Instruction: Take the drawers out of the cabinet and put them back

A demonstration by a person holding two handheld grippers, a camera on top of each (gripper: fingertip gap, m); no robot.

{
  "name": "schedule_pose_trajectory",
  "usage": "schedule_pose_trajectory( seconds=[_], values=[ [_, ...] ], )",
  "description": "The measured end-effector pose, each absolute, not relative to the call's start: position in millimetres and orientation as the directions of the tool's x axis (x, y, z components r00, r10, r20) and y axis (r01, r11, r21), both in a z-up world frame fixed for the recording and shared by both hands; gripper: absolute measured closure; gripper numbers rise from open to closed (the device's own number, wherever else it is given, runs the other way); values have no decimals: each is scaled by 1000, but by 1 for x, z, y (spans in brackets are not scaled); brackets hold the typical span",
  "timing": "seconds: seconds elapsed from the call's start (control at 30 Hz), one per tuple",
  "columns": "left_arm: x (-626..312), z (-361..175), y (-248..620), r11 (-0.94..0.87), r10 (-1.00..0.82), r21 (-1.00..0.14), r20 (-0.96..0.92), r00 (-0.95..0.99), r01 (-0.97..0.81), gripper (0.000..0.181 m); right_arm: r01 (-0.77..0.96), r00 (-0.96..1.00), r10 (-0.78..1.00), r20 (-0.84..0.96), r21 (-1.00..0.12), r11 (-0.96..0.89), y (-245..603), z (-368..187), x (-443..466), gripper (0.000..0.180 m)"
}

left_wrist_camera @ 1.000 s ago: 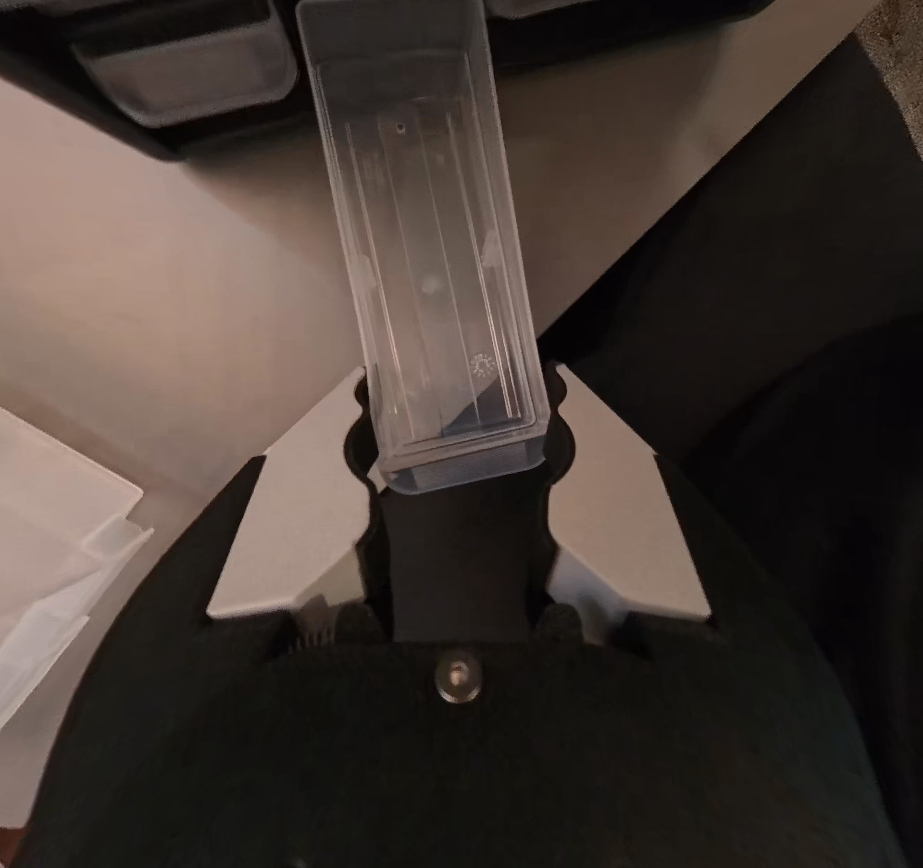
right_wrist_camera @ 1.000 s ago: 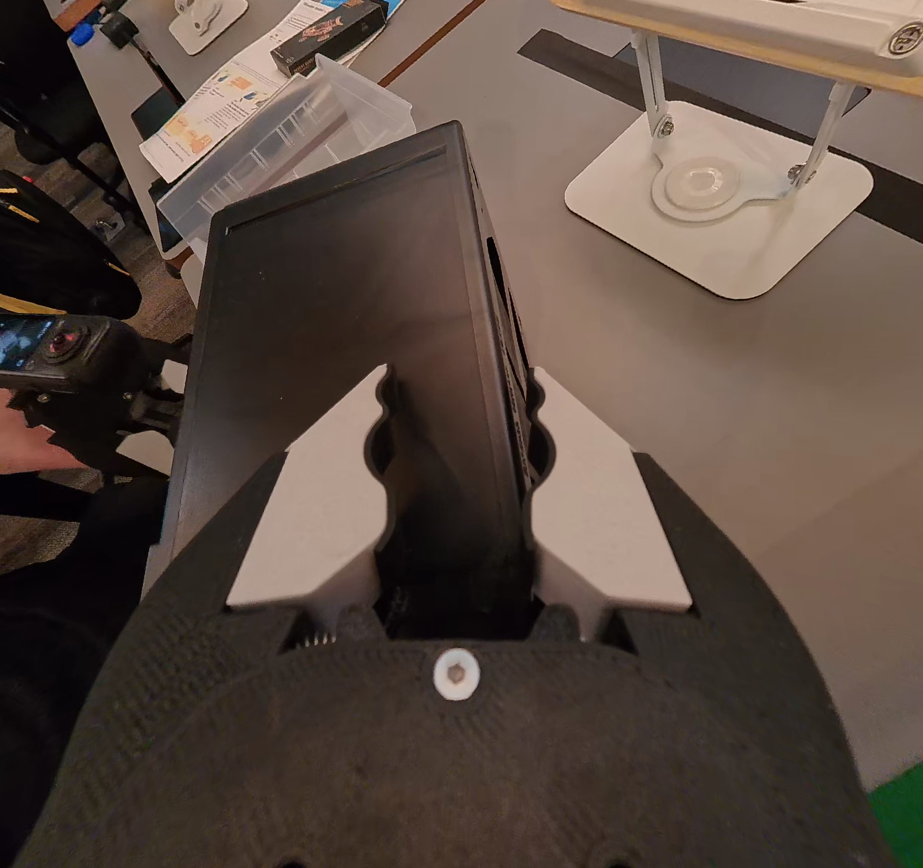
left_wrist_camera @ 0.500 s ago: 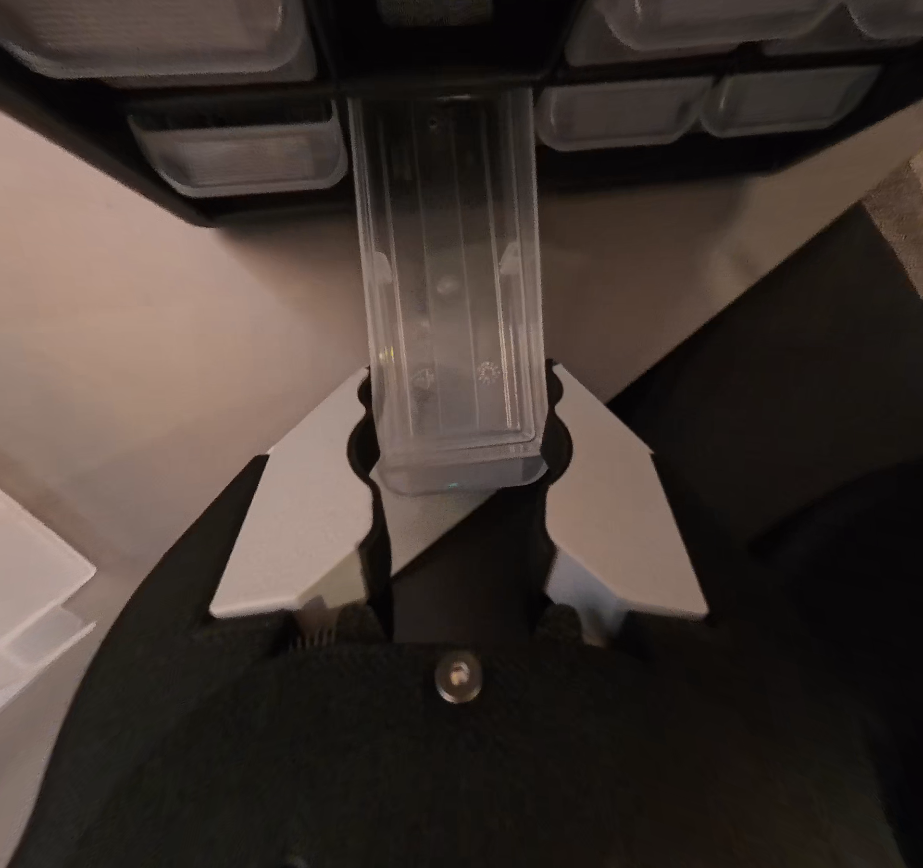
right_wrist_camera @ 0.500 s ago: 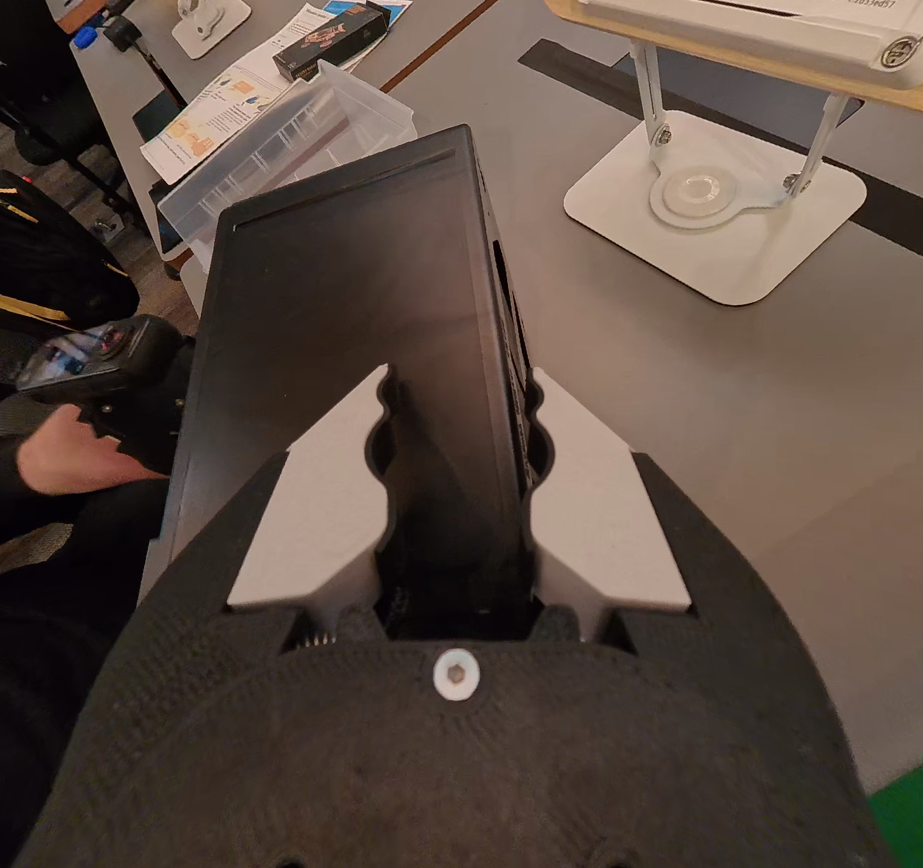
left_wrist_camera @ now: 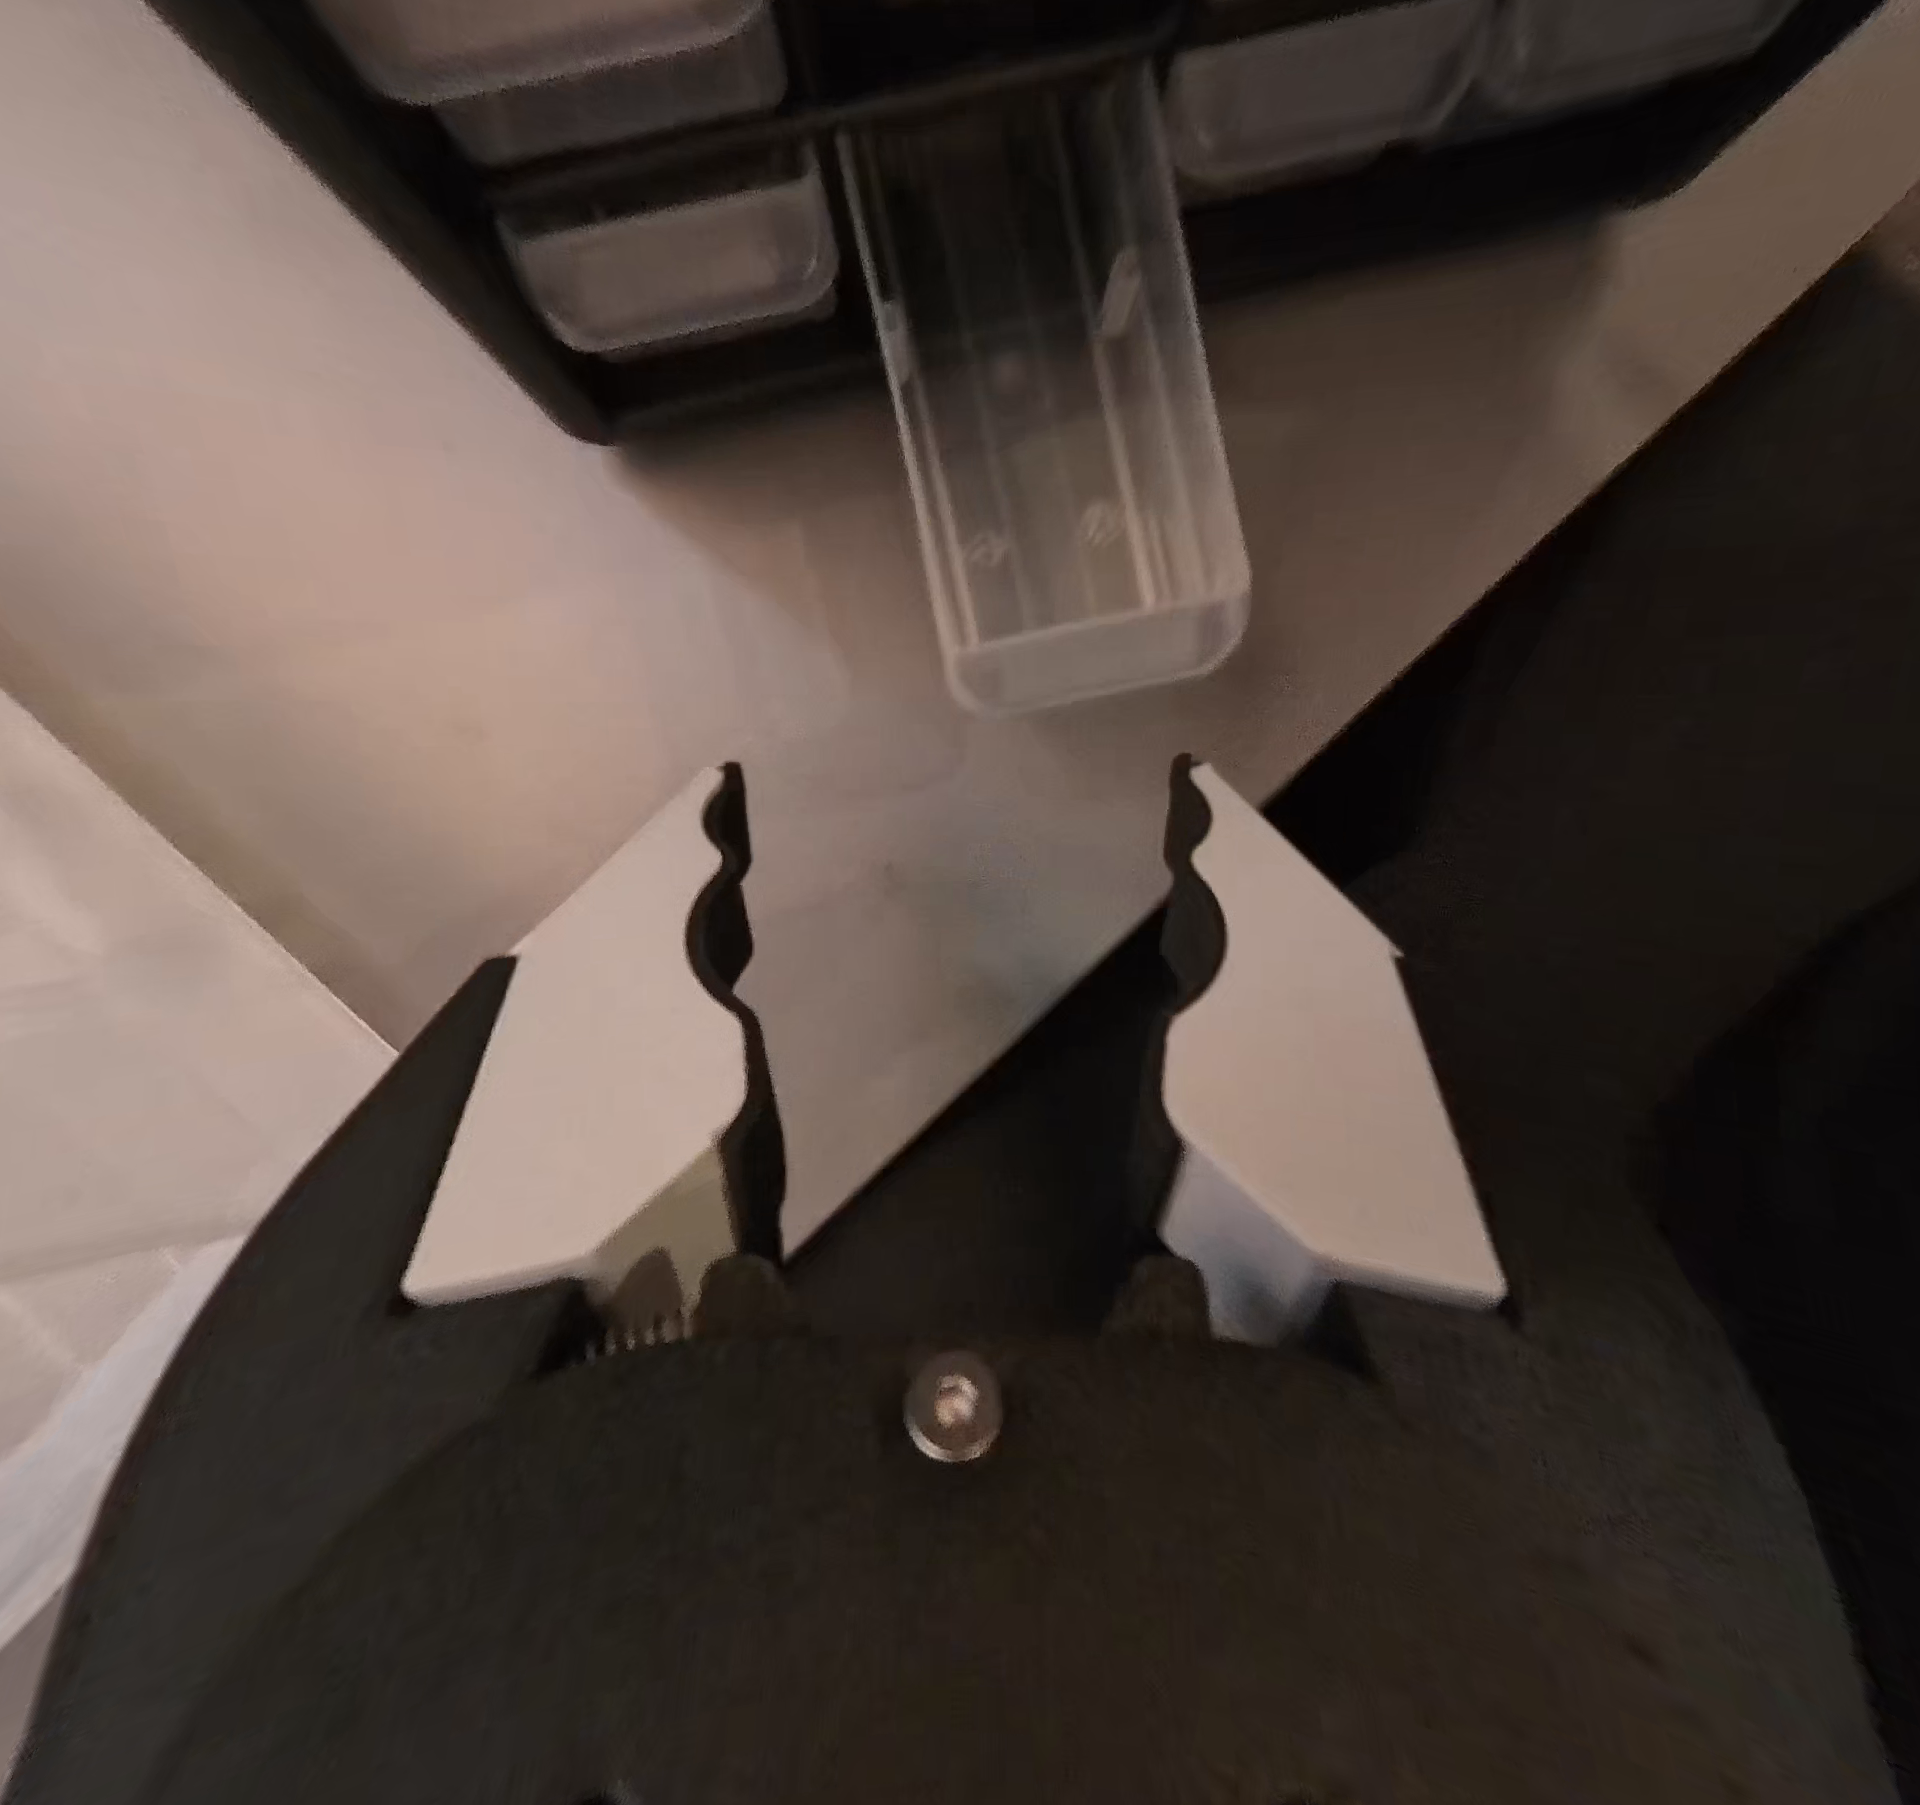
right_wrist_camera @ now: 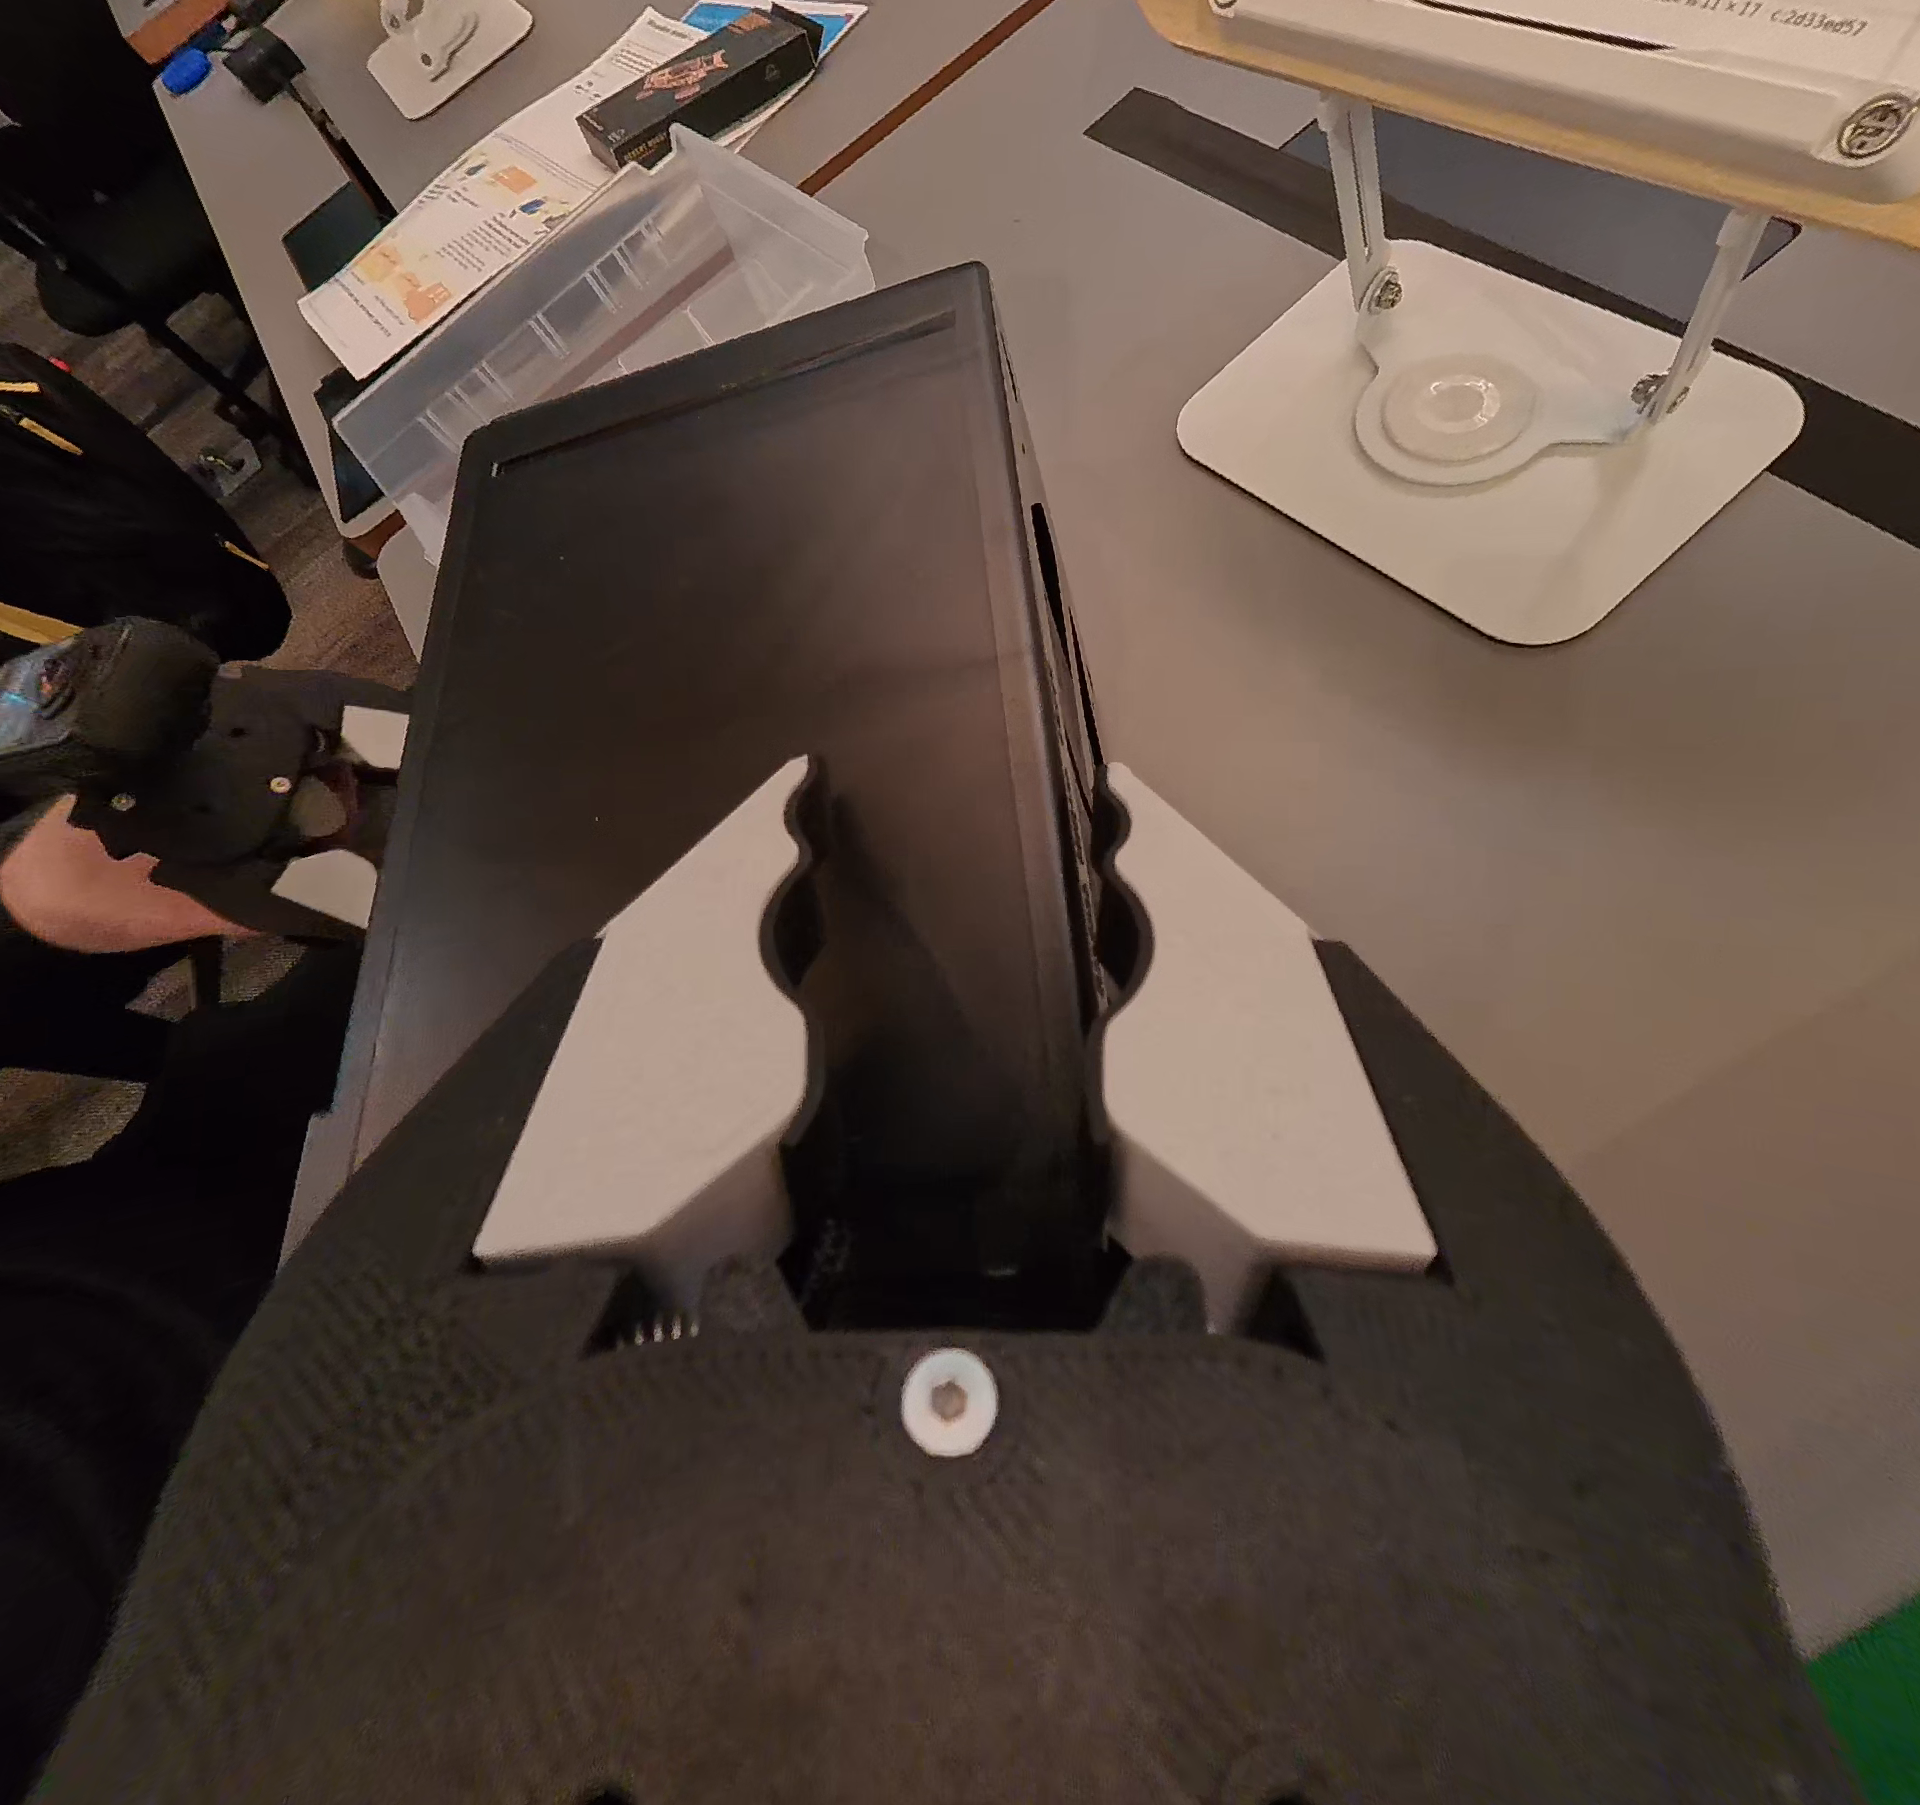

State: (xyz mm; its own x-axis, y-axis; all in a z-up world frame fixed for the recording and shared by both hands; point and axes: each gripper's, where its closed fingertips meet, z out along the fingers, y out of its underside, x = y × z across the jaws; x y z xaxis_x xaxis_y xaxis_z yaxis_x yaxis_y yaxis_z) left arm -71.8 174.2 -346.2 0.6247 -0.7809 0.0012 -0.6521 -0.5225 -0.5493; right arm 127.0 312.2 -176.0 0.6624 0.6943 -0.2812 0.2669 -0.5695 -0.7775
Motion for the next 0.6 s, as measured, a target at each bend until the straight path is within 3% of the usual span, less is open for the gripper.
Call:
schedule_pose_trajectory(
  seconds=[0.07,0.2,0.4,0.6],
  values=[
    [-67,-345,190,-526,-756,-579,-16,654,-622,111,265,663,694,-281,-779,-568,312,-176,127,130],
    [-50,-341,226,-521,-693,-643,-65,718,-562,99,262,667,690,-281,-778,-570,312,-176,127,130],
    [-33,-342,270,-566,-557,-702,-61,828,-433,63,263,669,690,-278,-779,-569,312,-176,127,130],
    [-54,-325,259,-558,-545,-711,-74,835,-427,54,264,671,691,-269,-785,-561,313,-175,128,130]
  ],
)
